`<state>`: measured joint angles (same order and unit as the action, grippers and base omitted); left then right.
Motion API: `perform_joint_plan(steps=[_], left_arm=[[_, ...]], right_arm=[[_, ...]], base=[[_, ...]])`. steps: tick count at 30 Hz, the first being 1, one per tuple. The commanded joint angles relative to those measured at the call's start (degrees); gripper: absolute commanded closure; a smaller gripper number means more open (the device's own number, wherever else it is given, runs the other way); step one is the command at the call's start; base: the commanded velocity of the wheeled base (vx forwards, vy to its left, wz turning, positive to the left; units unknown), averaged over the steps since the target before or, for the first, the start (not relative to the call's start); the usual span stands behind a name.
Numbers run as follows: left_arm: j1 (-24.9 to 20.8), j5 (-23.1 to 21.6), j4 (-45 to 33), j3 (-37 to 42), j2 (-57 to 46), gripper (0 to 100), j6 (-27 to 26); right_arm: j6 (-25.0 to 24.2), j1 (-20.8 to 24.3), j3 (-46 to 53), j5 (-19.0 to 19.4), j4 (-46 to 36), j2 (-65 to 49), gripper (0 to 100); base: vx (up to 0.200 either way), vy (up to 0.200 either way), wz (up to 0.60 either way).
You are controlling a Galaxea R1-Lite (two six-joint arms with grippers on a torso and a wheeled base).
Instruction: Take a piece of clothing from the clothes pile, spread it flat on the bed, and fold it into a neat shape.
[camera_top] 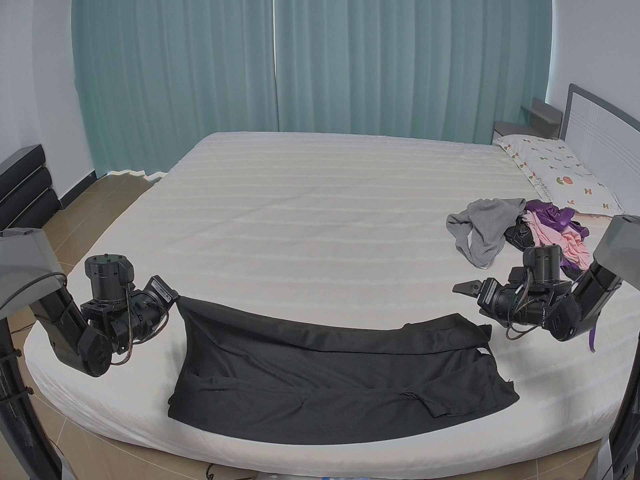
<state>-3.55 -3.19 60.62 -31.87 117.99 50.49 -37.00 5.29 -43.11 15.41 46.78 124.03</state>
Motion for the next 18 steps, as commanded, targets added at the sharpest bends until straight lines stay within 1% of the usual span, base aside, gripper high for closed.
perform_joint_plan(steps=[1, 4, 7, 8, 9, 16, 18], left_arm=[[-1.2, -0.1, 0.0, 1.4, 0.7, 100, 1.1], [-1.3, -0.1, 0.1, 1.8, 0.6, 100, 1.2], [-1.3, -0.1, 0.1, 2.2, 0.4, 100, 1.2], [-1.3, -0.1, 0.1, 2.2, 0.4, 100, 1.2], [-1.4, -0.1, 0.1, 2.3, 0.4, 100, 1.2], [-2.3, -0.4, 0.1, 3.0, 0.4, 100, 1.2], [-2.6, -0.5, 0.1, 3.4, 0.4, 100, 1.2]], right_arm=[[3.6, -0.6, -10.1, 2.7, -7.5, 8.2, 0], [7.1, -0.9, -17.1, 3.9, -12.2, 12.6, 0], [10.6, -2.0, -20.4, 6.8, -14.3, 14.5, 0], [10.6, -2.0, -20.4, 6.8, -14.3, 14.5, 0], [13.3, -2.6, -22.1, 8.8, -15.2, 15.2, 0], [19.9, -4.6, -24.7, 14.0, -16.3, 17.9, 0], [20.7, -5.0, -24.6, 15.6, -16.3, 18.0, 0]], base=[[0.0, 0.0, 0.0], [0.0, 0.0, 0.0], [0.0, 0.0, 0.0], [0.0, 0.0, 0.0], [0.0, 0.0, 0.0], [0.0, 0.0, 0.0], [0.0, 0.0, 0.0]])
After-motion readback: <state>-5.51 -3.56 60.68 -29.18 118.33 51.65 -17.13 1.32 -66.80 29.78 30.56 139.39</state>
